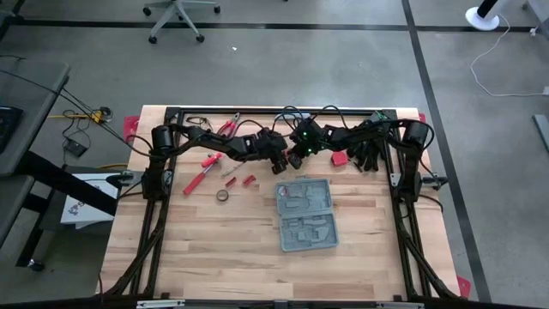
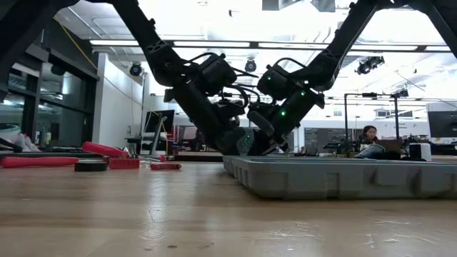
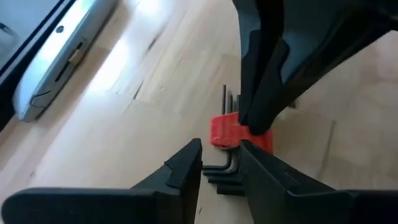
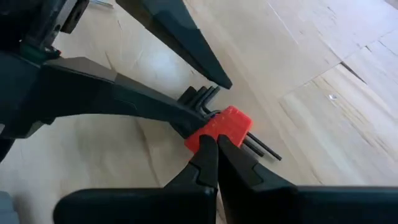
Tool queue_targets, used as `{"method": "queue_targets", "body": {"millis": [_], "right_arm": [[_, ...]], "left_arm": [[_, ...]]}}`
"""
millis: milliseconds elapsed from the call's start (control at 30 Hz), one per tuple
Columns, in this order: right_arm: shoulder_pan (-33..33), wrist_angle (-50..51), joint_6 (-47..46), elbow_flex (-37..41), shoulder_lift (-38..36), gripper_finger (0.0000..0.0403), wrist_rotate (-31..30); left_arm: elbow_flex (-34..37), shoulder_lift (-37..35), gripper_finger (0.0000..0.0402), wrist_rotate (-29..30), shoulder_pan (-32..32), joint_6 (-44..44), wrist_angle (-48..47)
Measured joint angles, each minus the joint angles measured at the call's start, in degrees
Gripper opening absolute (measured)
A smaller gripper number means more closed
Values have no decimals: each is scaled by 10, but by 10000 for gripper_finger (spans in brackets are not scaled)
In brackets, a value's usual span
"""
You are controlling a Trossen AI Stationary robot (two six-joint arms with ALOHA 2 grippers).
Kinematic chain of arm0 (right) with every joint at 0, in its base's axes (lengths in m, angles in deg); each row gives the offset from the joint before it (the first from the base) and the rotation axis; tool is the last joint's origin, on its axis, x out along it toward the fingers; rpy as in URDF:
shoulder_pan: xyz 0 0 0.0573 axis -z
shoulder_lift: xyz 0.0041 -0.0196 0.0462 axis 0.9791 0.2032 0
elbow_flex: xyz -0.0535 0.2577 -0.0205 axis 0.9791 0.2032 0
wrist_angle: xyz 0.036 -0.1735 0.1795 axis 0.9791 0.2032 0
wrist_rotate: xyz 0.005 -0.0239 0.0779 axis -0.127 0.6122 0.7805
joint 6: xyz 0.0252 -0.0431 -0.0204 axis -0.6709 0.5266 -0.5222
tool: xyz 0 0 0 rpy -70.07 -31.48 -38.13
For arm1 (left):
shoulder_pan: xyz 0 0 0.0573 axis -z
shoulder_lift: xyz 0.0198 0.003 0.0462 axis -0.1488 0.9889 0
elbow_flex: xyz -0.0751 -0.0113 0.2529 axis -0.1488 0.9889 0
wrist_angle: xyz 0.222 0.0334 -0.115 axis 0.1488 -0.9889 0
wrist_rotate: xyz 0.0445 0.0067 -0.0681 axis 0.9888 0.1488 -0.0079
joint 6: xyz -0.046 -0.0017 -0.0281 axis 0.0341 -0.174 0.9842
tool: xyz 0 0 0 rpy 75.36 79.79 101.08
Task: Prefit tool cases
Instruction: Remove the orange hex key set from the gray tool case
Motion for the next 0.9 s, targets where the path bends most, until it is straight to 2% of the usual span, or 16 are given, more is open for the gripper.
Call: {"method": "queue_targets", "body": {"millis": [333,567,900], "right_arm": [[0,8,0,0,0,0,0],[0,8,0,0,0,0,0],[0,8,0,0,0,0,1]], "left_arm": [[0,0,99,52,-2,11,-2],[0,0,99,-34,-13,19,0],[0,0,99,-22,-15,22,14]]}}
